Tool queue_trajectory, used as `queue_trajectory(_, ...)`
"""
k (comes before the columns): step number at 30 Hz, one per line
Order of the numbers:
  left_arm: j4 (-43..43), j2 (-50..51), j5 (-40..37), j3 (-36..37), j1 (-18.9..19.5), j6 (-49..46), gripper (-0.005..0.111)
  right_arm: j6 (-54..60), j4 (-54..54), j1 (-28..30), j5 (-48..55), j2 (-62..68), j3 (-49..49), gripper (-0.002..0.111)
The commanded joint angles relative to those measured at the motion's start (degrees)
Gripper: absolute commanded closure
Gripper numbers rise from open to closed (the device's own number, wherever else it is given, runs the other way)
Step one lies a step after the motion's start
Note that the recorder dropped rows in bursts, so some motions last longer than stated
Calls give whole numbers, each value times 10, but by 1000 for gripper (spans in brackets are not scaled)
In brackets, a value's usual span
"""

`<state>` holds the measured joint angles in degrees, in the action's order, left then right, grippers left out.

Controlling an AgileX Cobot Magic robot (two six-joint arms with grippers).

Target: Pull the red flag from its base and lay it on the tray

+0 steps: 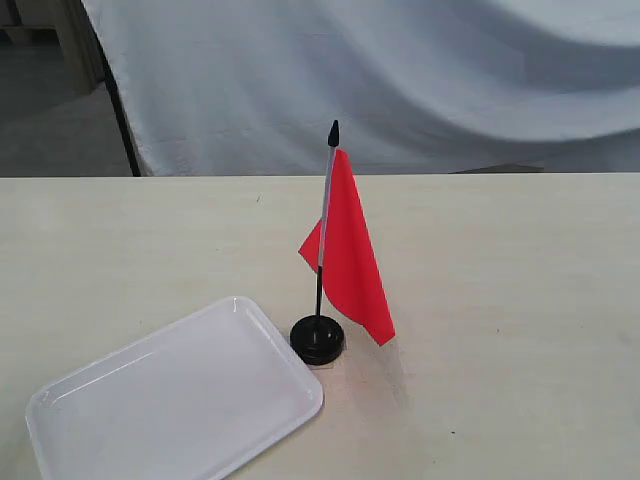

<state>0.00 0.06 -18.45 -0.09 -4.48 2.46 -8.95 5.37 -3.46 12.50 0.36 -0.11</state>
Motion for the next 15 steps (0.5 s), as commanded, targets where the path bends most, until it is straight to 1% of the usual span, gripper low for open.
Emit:
queue_trajectory(1,0,-1,0,1,-3,-1,107,11,7,-1,-1,-1,1,109)
queue_trajectory(15,0,-1,0,1,-3,-1,107,5,7,-1,-8,-1,1,109)
